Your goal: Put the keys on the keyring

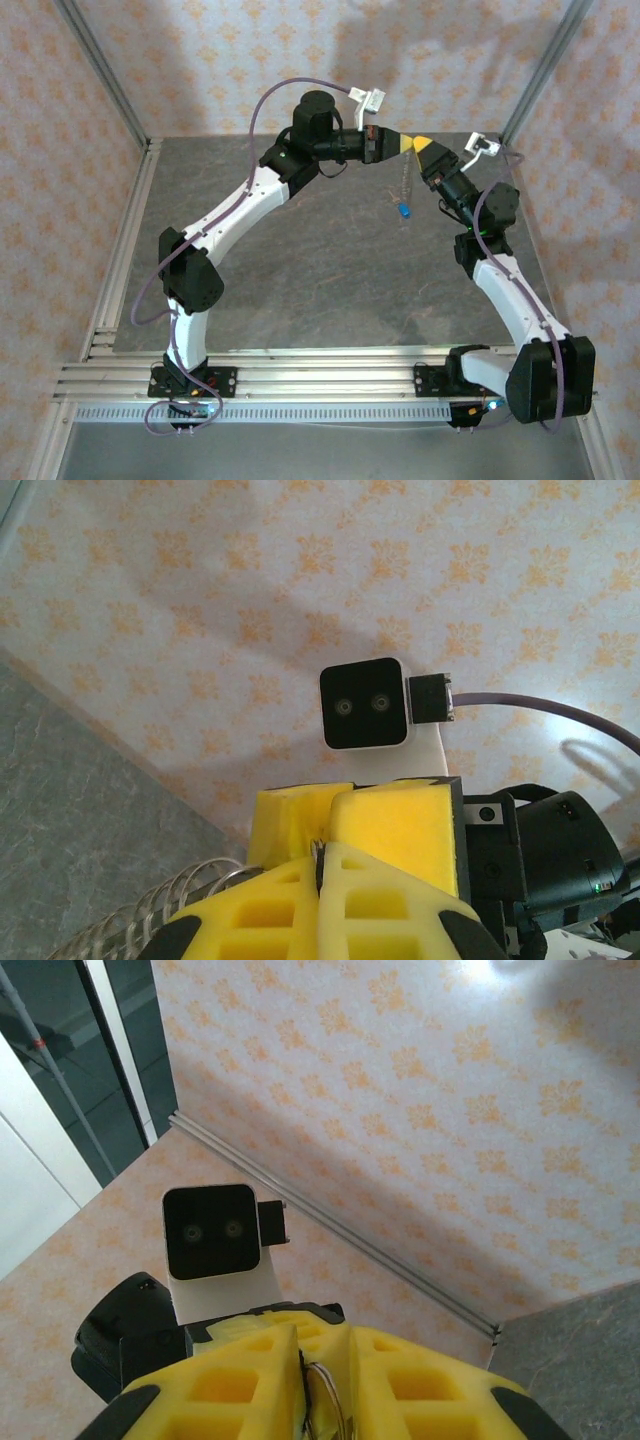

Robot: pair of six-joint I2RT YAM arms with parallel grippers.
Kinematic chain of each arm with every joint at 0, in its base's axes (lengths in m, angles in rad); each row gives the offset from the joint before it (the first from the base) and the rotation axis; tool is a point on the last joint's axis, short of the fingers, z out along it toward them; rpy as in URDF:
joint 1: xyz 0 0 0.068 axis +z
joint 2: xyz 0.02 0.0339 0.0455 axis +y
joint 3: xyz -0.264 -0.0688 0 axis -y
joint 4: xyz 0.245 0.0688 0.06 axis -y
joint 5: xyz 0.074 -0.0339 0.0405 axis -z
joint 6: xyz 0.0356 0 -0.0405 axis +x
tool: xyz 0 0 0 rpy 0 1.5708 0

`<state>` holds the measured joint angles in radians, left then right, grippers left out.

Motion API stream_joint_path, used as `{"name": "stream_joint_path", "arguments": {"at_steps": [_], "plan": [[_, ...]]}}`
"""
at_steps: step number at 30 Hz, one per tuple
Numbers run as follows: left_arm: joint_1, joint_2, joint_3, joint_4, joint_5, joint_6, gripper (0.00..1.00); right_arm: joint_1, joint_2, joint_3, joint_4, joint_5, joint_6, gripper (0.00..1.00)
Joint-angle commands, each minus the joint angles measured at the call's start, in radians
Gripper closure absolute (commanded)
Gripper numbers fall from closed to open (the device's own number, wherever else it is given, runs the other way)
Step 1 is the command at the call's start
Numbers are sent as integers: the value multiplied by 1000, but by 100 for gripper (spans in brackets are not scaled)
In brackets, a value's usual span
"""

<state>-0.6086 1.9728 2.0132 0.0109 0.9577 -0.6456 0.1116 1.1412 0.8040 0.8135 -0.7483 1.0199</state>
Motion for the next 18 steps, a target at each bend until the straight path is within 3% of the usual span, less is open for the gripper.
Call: {"name": "stream_joint_path", "arguments": {"at_steps": [1,8,13,16,18], "plan": [[3,-3,35,37,17,7,100,17,-4,20,56,-23,-9,82],[4,-5,33,43,-9,4,100,17,-14,-1,53,-21,-13,100],[6,-12,26,42,-71,-20,99,17,-25,-17,49,9,-14,100],[13,-54,-52,92,-187,-84,61,17,-26,-23,50,48,-6,100],[15,-101,-120,155,-249,-135,54,19,-22,-26,64,74,8,100]]}}
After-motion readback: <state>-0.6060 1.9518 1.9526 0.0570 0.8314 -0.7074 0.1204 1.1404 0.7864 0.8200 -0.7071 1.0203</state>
